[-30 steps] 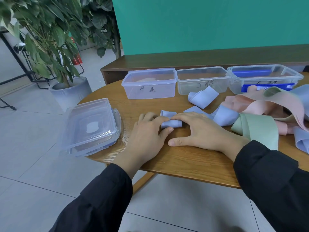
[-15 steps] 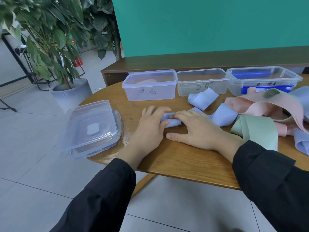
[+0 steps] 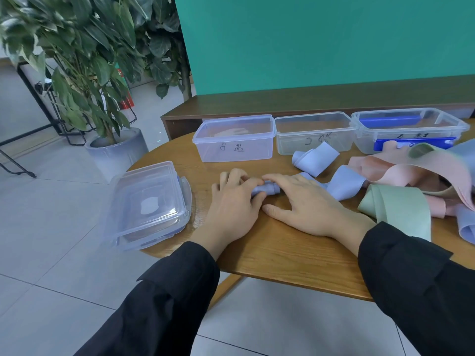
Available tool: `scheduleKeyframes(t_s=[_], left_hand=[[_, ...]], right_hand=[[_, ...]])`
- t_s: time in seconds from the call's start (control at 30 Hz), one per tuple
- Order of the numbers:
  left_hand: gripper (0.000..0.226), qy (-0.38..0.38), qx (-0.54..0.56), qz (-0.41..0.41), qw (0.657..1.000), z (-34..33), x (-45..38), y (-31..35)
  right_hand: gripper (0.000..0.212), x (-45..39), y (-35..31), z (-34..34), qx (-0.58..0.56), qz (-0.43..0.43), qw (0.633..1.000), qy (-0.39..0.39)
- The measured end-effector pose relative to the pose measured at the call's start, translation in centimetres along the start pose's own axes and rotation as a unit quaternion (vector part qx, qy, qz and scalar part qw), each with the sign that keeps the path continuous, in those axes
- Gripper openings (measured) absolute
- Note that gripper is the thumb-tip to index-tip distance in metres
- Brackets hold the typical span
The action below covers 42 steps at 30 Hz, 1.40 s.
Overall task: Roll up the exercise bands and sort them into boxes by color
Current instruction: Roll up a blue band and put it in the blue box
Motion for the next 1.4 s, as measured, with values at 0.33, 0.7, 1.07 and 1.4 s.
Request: scheduleKeyframes(t_s=[0.33, 0.7, 1.07, 1.4], left_hand=[[0.036, -0.017, 0.009, 0.004, 1.0, -0.2, -0.9, -0.4], [0.021, 0.02, 0.086, -0.015, 0.996, -1.0, -2.2, -1.3], [0.027, -0.032, 0.081, 0.048, 0.995, -1.6, -3.7, -2.2], [0.028, 0.01, 0.19, 0.046, 0.981, -0.3, -3.1, -1.7]], right_hand=[[0.039, -1.2, 1.2, -0.7, -0.011, 0.008, 0.999, 0.052], [0.048, -2.6, 1.0, -1.1, 0.046, -0.049, 0.997, 0.037], [0.023, -3.9, 1.1, -0.6, 0.034, -0.066, 0.992, 0.105], [0.026, -3.1, 0.5, -0.1, -0.071, -0.022, 0.984, 0.162]])
Point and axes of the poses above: each hand's wrist, its own x-axis away from the middle knuckle, its own z-axis out of the back of the hand, y = z × x, the point moved 4 cm from there along -x, towards the middle knuckle
